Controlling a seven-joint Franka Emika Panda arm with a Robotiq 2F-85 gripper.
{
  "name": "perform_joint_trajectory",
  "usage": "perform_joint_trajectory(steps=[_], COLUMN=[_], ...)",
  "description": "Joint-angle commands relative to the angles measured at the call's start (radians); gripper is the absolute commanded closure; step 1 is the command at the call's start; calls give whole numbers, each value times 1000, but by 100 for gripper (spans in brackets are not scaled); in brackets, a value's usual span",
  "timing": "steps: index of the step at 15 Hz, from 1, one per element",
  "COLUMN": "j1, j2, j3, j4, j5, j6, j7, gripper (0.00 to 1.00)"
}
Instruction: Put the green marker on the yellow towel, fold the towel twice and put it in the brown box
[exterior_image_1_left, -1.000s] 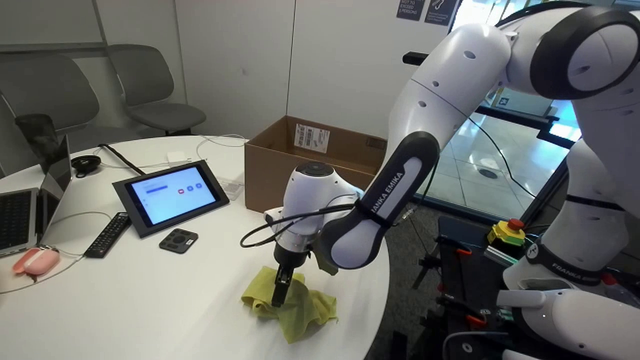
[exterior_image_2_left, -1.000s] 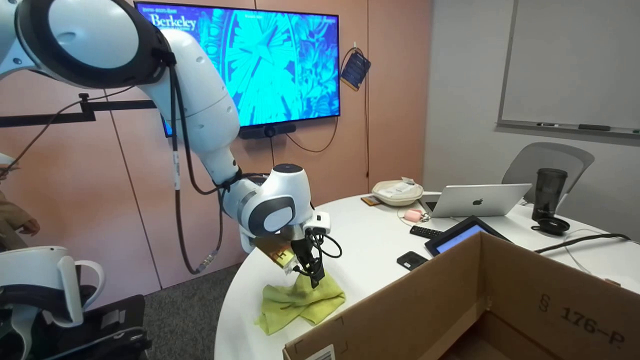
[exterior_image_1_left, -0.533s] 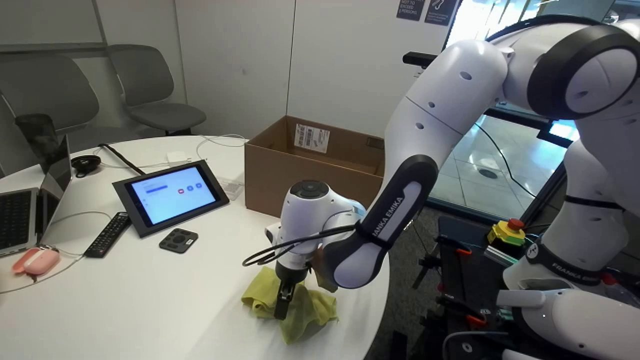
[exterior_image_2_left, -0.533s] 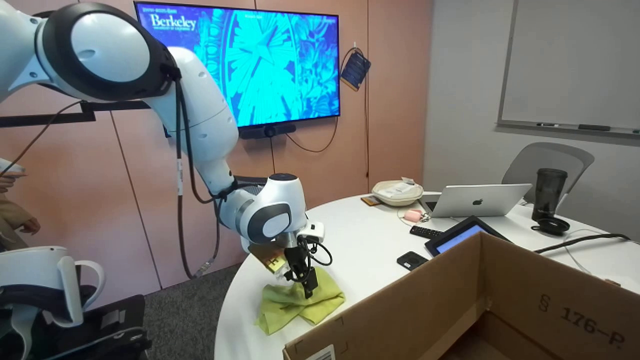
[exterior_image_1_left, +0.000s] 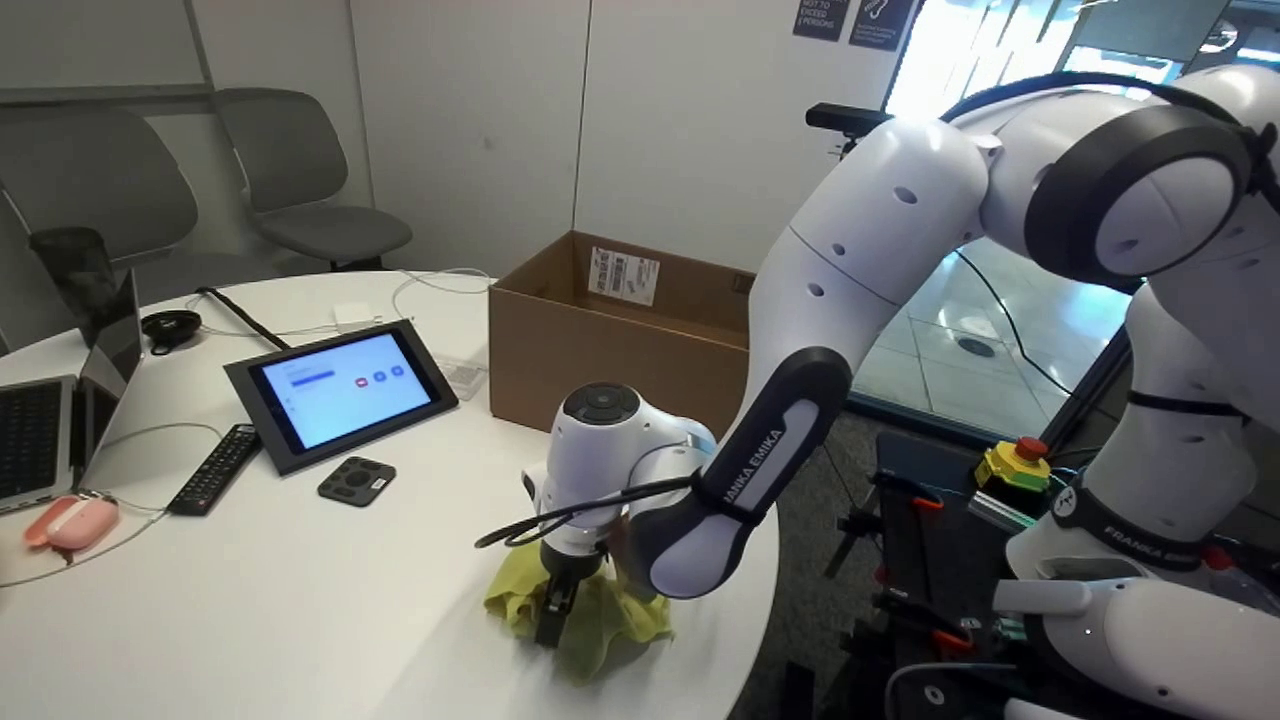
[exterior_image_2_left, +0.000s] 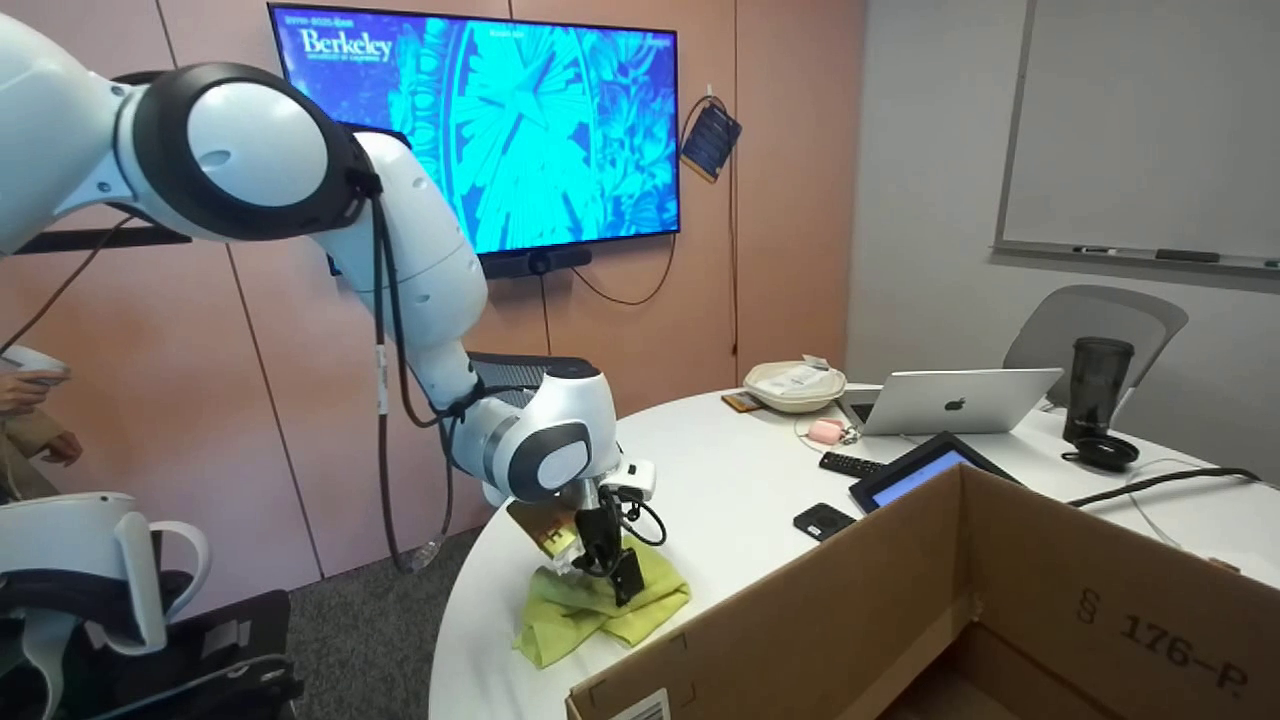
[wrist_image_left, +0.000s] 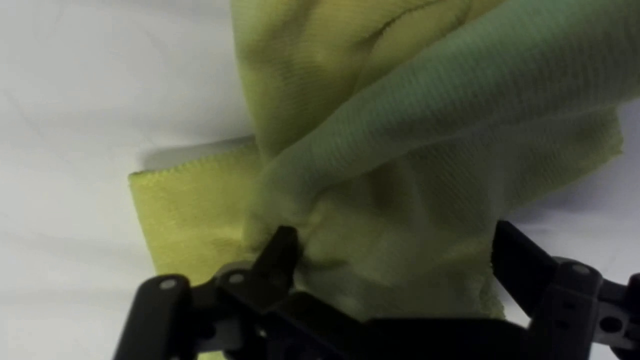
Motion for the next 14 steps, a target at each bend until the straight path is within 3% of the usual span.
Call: perform_joint_trajectory(steps=[1, 2, 3, 5, 12, 14], j1=[87, 103, 104, 110, 50, 27], j2=[82, 91, 91, 97, 63, 39], j3=[-79, -92, -93, -99, -49, -33], j4=[89, 99, 102, 112, 106, 85], j5=[-47, -54, -57, -65, -56, -55], j6=[-11, -18, -24, -39, -81, -80], j7=[100, 116, 122, 128, 83, 66], gripper=[0, 0, 25, 34, 92, 98])
